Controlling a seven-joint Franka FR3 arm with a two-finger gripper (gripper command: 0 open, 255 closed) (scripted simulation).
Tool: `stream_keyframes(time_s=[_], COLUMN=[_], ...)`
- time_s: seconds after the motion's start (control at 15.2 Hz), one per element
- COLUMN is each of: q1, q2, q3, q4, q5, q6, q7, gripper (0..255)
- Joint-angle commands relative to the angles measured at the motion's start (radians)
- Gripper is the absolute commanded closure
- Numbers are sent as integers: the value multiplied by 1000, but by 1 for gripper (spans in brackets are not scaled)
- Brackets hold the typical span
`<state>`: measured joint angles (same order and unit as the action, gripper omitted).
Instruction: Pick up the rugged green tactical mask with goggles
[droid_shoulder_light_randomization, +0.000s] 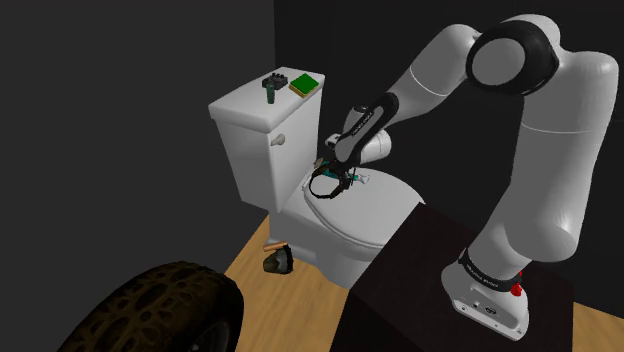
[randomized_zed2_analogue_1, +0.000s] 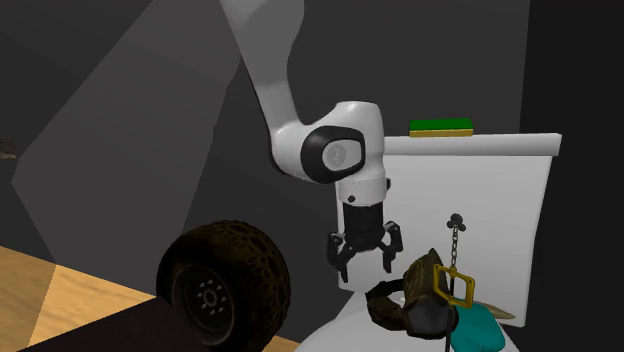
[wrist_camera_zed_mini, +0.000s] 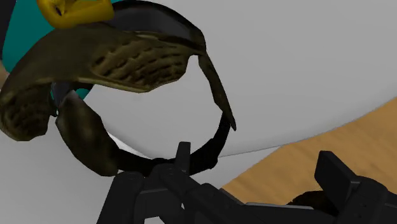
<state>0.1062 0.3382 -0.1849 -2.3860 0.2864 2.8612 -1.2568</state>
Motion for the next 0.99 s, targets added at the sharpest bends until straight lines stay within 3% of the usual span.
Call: stream_keyframes(time_s=[0.0, 0.73, 0.79, 0.92], q1=[-38, -103, -102, -101], q2=[81, 235, 233, 233], q3=[45, 122, 121, 121], q4=[52, 123, 121, 121], q5=[28, 64, 64, 64], q6=[35, 126, 127, 127], q7=[-71, -133, -133, -132], gripper=[0, 0, 255, 255])
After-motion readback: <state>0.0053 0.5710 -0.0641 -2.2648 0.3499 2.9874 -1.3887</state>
